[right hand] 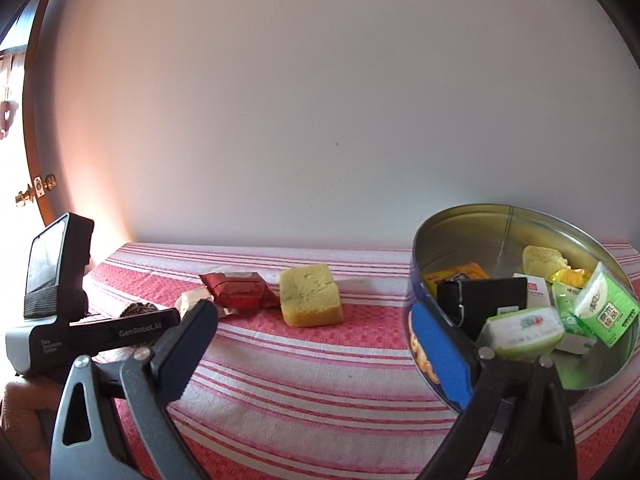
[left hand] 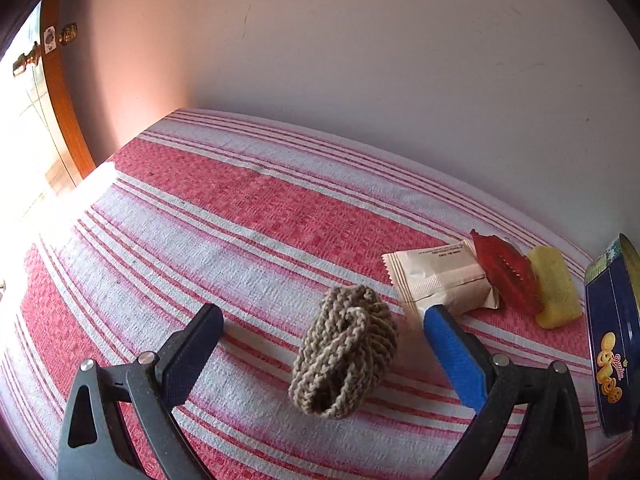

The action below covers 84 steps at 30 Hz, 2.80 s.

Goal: Organize objects
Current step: 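Grasp the rope ball with the left gripper while the right grasps the yellow sponge, then carry the rope ball and yellow sponge over the tin and release both inside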

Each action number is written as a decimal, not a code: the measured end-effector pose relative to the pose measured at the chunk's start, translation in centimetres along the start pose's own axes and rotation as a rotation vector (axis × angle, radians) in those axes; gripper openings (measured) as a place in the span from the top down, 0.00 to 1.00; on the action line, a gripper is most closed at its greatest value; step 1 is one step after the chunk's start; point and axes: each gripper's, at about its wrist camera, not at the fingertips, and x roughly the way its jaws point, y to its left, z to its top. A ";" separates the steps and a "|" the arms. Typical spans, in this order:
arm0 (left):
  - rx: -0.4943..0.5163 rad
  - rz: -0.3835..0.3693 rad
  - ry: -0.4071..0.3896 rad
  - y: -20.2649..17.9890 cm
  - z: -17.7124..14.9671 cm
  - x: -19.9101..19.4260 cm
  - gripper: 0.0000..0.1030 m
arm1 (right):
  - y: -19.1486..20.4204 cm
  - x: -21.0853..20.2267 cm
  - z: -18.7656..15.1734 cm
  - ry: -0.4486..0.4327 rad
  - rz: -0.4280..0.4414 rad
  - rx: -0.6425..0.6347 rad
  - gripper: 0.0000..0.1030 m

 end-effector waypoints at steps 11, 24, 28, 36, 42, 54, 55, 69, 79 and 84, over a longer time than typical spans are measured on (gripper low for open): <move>0.046 -0.071 -0.018 -0.5 -0.1 -0.7 0.62 | 1.4 8.7 1.3 0.247 0.049 0.014 0.14; -0.008 -0.136 -0.081 1.5 0.5 -3.1 0.62 | 0.6 13.5 1.6 0.396 -0.007 0.022 0.38; -0.018 -0.133 -0.080 1.5 0.6 -2.9 0.62 | 0.7 12.7 1.4 0.379 -0.007 -0.003 0.48; 0.065 -0.113 -0.242 0.4 0.3 -5.6 0.62 | 1.2 2.6 0.4 0.076 0.075 -0.063 0.48; 0.113 -0.159 -0.315 -1.8 -0.8 -7.2 0.62 | 0.4 -2.4 -0.9 -0.017 0.044 -0.057 0.48; 0.140 -0.214 -0.368 -4.0 -4.0 -9.6 0.62 | -1.7 -5.7 -2.1 -0.064 -0.022 -0.062 0.48; 0.142 -0.213 -0.369 -4.1 -4.3 -9.8 0.62 | -1.8 -5.8 -2.2 -0.062 -0.022 -0.062 0.48; 0.160 -0.151 -0.351 -7.3 -7.9 -12.1 0.62 | -4.2 -8.6 -3.9 -0.031 -0.026 -0.059 0.48; 0.219 -0.143 -0.356 -10.9 -10.5 -13.8 0.62 | -7.8 -10.8 -4.7 -0.032 -0.060 -0.037 0.48; 0.243 -0.149 -0.352 -13.0 -11.2 -14.1 0.62 | -10.0 -11.7 -4.7 -0.044 -0.081 -0.012 0.48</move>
